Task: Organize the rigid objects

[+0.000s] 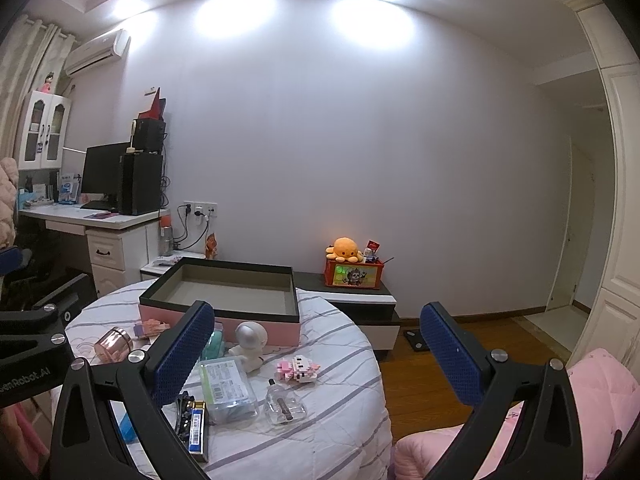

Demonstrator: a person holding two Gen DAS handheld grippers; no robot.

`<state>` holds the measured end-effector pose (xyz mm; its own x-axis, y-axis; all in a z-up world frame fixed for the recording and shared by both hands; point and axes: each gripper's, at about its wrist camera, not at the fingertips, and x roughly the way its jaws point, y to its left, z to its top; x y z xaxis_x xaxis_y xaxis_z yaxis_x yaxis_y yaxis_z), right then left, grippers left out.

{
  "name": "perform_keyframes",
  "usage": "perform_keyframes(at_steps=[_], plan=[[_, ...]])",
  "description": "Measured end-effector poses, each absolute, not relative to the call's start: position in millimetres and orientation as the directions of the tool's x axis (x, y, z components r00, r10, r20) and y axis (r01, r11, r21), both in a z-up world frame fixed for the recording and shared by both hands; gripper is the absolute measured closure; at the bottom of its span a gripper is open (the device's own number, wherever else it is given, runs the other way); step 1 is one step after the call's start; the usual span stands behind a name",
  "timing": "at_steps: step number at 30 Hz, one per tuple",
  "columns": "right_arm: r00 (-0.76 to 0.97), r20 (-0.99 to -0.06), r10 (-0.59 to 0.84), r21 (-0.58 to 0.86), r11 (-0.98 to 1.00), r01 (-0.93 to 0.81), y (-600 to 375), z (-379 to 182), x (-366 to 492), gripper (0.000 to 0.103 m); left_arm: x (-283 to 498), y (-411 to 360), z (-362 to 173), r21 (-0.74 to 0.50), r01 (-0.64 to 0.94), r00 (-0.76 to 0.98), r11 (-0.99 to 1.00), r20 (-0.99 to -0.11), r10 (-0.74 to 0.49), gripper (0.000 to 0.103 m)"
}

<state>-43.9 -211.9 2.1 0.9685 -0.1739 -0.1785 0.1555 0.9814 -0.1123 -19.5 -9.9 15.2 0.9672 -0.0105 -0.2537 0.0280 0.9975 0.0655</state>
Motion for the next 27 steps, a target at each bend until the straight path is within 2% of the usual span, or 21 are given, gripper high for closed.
perform_keyframes(at_steps=[27], plan=[[0.968, -0.177, -0.178, -0.129, 0.979, 0.157, -208.0, 4.0, -45.6, 0.000, -23.9, -7.7, 15.8, 0.069, 0.022, 0.970, 0.997, -0.242, -0.005, 0.000]])
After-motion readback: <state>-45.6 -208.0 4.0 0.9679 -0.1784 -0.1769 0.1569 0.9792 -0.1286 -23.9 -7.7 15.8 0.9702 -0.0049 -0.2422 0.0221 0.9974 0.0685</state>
